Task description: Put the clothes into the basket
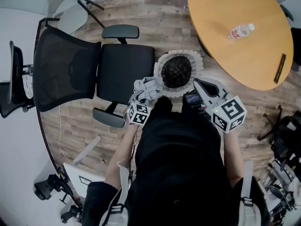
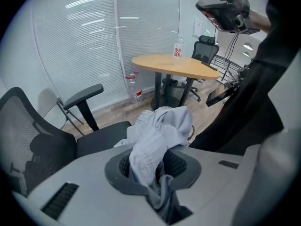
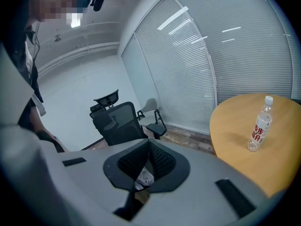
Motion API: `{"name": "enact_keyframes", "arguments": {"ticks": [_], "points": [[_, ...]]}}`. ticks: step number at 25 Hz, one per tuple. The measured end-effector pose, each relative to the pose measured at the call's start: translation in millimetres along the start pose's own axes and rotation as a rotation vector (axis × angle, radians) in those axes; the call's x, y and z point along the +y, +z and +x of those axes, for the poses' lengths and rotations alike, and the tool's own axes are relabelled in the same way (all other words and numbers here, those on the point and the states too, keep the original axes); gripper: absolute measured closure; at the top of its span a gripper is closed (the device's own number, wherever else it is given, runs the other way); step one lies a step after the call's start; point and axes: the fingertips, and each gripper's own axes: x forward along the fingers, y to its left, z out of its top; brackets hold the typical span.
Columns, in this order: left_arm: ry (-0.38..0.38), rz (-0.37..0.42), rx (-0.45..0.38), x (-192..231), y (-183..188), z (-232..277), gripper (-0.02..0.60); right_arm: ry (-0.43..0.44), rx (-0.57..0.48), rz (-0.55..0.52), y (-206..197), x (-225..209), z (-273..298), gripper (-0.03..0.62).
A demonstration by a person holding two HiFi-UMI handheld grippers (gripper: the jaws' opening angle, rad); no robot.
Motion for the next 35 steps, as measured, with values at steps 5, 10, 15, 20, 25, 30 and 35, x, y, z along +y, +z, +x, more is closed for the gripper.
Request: {"name": "enact_keyframes", "arguments": {"ticks": [5, 10, 15, 20, 25, 30, 35], "points": [[0.004, -0.022, 0.029, -34.1, 23.3, 16.2, 0.500, 0.029, 0.020, -0.015, 2.5, -36.8, -18.8, 0.577], [-0.003, -0.048, 0.068, -69.6, 41.0, 38.2, 0.500, 0.084, 0.050, -0.013, -4.3, -68.8, -32.8, 0.577], [-0.033, -0.054, 0.126, -102.7, 48.4, 71.5, 0.500, 0.169, 0.106, -0.009, -26.2, -86.4, -34.2, 0.577], [-0.039, -0.083, 0.164, -118.6, 43.0, 104.4, 0.500, 0.240, 0.170, 0.015, -57.3, -89.1, -29.0, 0.577], [-0.031, -0.106, 0.202, -126.5, 26.1, 152.2, 0.500, 0.267, 0.222, 0.022, -86.3, -102.8, -19.5, 0.577], [-0.044, -0.160, 0.274, -124.2, -10.9, 205.6, 0.500, 0.263, 0.240, 0.039, -108.8, -116.1, 6.4, 0.577], [-0.057, -0.155, 0.346, -121.4, -50.4, 255.8, 0.500, 0.239, 0.269, 0.143, -145.9, -129.2, 30.0, 0.577]]}}
